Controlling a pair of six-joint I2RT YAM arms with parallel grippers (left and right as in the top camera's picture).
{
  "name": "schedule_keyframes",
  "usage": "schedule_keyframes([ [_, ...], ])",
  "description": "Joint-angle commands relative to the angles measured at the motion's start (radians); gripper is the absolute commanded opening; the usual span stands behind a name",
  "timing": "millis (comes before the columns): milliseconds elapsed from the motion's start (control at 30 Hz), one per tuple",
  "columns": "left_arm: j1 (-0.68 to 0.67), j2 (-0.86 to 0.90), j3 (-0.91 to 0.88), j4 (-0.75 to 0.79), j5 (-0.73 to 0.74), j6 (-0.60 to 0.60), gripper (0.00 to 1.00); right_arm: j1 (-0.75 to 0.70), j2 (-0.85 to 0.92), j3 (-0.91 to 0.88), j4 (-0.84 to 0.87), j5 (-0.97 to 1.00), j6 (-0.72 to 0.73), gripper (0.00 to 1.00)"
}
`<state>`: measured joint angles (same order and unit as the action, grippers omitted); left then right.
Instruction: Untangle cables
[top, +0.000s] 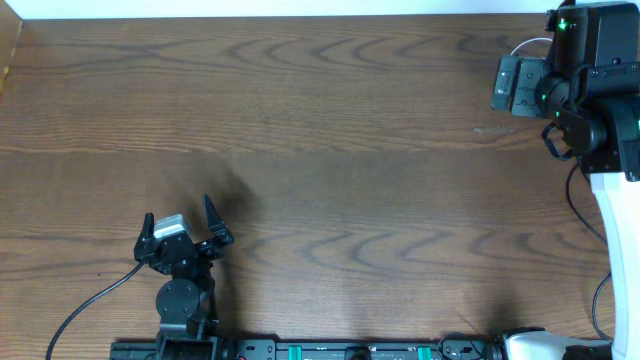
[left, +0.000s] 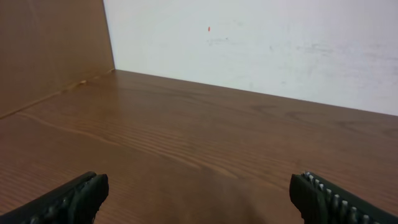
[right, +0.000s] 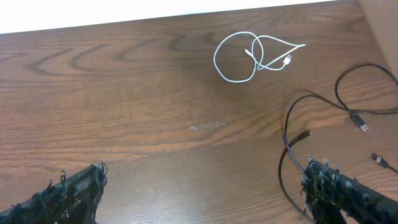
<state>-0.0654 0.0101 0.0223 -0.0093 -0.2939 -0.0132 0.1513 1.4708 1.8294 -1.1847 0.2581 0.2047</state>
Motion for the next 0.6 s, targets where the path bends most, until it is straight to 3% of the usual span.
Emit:
schedule_keyframes([
  [0, 0.021, -0.009, -0.018, -0.042, -0.004, 0.024, 0.98, 0.007, 0.0, 0.003, 0.002, 0.001, 0.008, 0.99],
  [133, 0.045, -0.009, -0.018, -0.043, 0.064, -0.037, 0.98, 0.007, 0.0, 0.003, 0.002, 0.001, 0.008, 0.99],
  [567, 0.043, -0.006, -0.018, -0.043, 0.065, -0.037, 0.98, 0.007, 0.0, 0.003, 0.002, 0.001, 0.008, 0.99],
])
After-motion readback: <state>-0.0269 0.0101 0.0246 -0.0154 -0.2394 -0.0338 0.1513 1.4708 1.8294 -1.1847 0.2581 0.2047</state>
